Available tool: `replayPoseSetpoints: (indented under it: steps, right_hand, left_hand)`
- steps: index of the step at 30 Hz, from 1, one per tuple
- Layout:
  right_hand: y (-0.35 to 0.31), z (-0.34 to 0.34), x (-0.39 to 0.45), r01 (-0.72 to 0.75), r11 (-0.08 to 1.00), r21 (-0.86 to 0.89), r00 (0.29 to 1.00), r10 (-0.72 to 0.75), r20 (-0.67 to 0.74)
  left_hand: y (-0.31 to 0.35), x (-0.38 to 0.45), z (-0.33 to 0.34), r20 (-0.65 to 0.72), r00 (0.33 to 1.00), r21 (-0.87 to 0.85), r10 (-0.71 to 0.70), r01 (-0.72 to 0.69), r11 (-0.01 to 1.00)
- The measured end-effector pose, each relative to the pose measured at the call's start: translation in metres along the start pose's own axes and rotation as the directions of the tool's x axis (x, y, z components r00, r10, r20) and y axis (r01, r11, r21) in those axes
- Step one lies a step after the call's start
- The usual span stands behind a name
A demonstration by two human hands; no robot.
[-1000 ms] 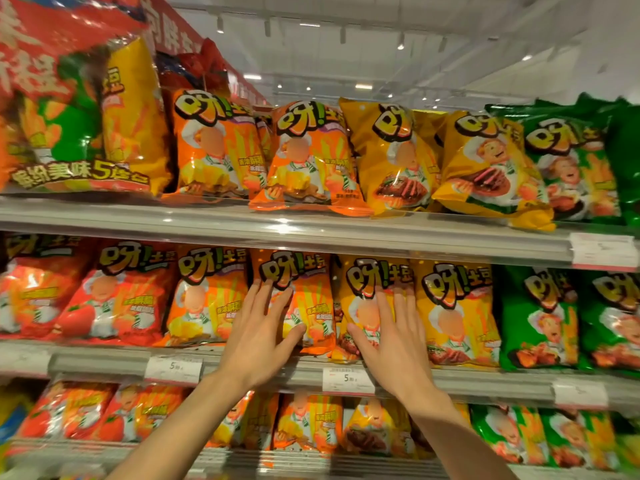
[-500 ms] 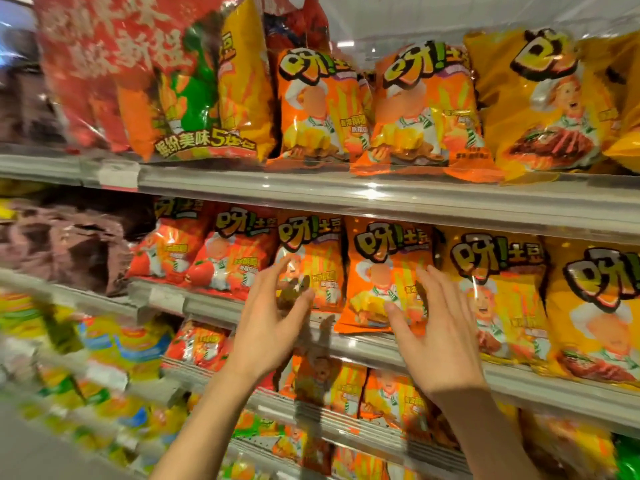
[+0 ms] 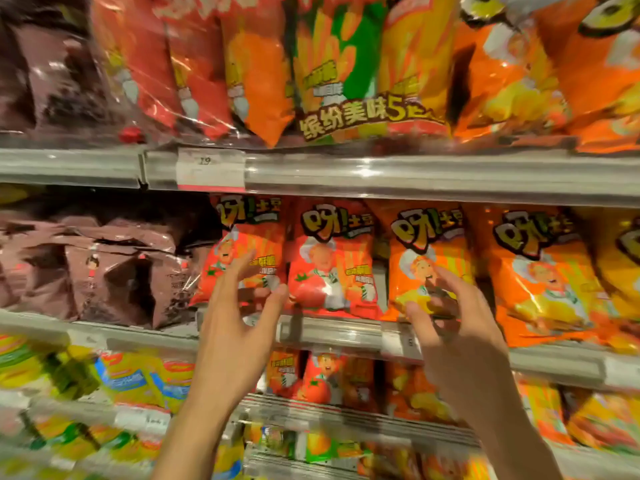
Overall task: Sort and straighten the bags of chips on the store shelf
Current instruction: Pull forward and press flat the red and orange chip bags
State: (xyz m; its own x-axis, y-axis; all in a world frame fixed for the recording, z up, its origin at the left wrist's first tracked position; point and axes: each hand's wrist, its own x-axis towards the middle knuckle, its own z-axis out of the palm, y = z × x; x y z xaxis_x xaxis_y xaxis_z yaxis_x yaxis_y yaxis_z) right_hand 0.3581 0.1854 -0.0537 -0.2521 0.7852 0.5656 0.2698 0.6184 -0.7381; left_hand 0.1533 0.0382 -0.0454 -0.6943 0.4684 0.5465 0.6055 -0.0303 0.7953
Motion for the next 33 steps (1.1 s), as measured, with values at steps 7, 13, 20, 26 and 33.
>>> replayPoseSetpoints:
  steps: [7, 13, 20, 26, 33]
  right_hand:
    - [-0.075, 0.092, 0.004, -0.065, 0.994, -0.086, 0.989, 0.075, 0.127]
    - [-0.116, 0.135, 0.027, 0.086, 0.978, -0.191, 0.975, -0.043, 0.22]
    - [-0.141, 0.161, 0.079, 0.051, 0.939, -0.34, 0.86, 0.132, 0.493]
    - [-0.147, 0.17, 0.093, -0.11, 0.947, -0.302, 0.764, 0.275, 0.584]
    - [-0.136, 0.202, 0.095, -0.437, 0.898, 0.049, 0.788, 0.356, 0.502]
  left_hand:
    - [-0.057, 0.071, -0.077, 0.105, 0.99, 0.168, 0.093, -0.109, 0.98]
    - [-0.072, 0.114, -0.074, 0.311, 0.95, 0.224, -0.003, -0.07, 0.972]
    - [-0.076, 0.148, -0.061, 0.423, 0.902, 0.156, -0.084, 0.019, 0.988]
    - [-0.08, 0.155, -0.052, 0.421, 0.898, -0.076, -0.124, 0.171, 0.982]
    - [-0.086, 0.149, -0.054, 0.383, 0.904, -0.183, -0.19, 0.275, 0.944]
